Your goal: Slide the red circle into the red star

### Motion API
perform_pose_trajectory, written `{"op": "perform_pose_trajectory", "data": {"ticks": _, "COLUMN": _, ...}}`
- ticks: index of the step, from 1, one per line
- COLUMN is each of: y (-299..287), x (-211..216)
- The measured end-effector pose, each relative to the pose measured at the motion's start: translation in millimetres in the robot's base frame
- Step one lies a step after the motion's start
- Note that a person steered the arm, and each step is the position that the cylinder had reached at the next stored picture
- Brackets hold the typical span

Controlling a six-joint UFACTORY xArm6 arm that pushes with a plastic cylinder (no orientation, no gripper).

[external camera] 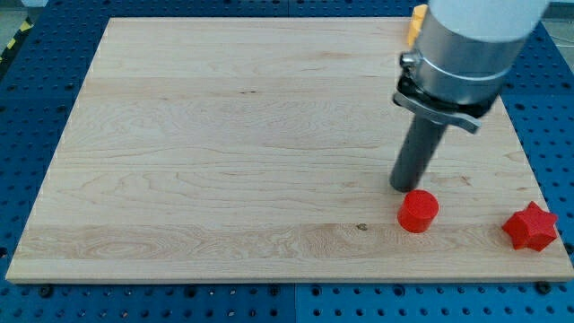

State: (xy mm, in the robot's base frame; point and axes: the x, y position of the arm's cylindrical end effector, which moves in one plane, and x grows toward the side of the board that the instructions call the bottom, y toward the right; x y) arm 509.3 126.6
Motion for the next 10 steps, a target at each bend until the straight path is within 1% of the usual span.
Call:
{"op": "perform_pose_trajectory", "data": {"ticks": 1, "y": -39, "x": -15}}
{"op": "perform_pose_trajectory", "data": {"ticks": 2, "y": -49, "x": 19}}
{"op": "perform_pose_trajectory", "data": {"ticks": 4, "y": -1, "x": 50}}
{"op": "perform_pose_trajectory", "data": {"ticks": 6, "y": 4, "x": 55}}
{"op": "perform_pose_trajectory", "data": {"ticks": 8, "y": 50, "x": 56}}
{"op": "perform_pose_trajectory", "data": {"ticks": 10, "y": 55, "x": 56}}
